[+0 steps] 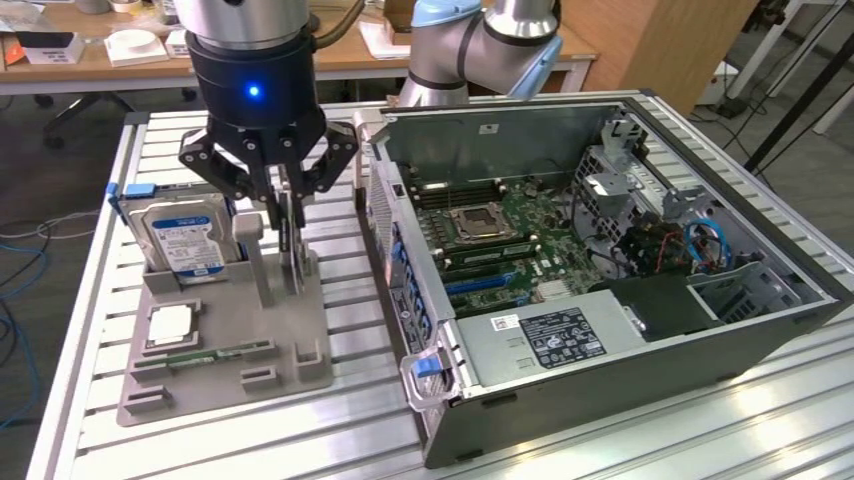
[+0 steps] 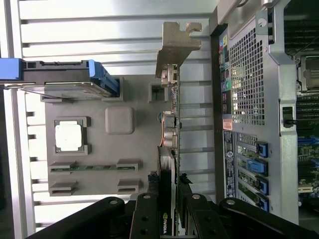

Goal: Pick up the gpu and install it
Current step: 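Pick up the gpu and move the gpu toward the slot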

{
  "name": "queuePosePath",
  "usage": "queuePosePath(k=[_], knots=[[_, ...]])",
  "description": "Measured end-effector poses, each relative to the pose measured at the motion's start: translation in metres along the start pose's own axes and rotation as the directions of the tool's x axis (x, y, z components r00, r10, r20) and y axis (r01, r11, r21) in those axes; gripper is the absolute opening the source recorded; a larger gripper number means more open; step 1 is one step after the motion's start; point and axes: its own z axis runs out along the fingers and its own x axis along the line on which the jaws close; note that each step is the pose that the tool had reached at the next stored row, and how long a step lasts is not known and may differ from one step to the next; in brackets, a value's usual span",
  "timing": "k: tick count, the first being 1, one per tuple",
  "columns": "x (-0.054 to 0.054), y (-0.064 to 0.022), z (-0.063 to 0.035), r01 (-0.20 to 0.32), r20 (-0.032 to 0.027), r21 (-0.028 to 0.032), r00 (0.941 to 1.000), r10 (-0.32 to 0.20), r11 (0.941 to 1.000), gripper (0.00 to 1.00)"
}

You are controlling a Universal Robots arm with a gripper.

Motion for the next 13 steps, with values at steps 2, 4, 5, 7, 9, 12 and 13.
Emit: queuePosePath(k=[2,4,5,7,9,12,13], knots=[[0.0000,0.0000,-0.0006,0.000,-0.0001,0.0001,1.0000,0.000,1.0000,0.26],[0.0000,0.0000,-0.0011,0.000,0.0000,0.0001,1.0000,0.000,1.0000,0.26],[0.0000,0.0000,-0.0014,0.000,-0.0001,0.0001,1.0000,0.000,1.0000,0.26],[0.0000,0.0001,-0.0021,0.000,-0.0001,0.0002,1.0000,0.000,1.0000,0.26],[-0.0001,0.0001,-0.0030,0.000,-0.0001,0.0002,1.0000,0.000,1.0000,0.26],[-0.0001,0.0002,-0.0042,0.000,-0.0001,0.0001,1.0000,0.000,1.0000,0.26],[-0.0001,0.0002,-0.0046,0.000,-0.0001,0.0001,1.0000,0.000,1.0000,0.26]])
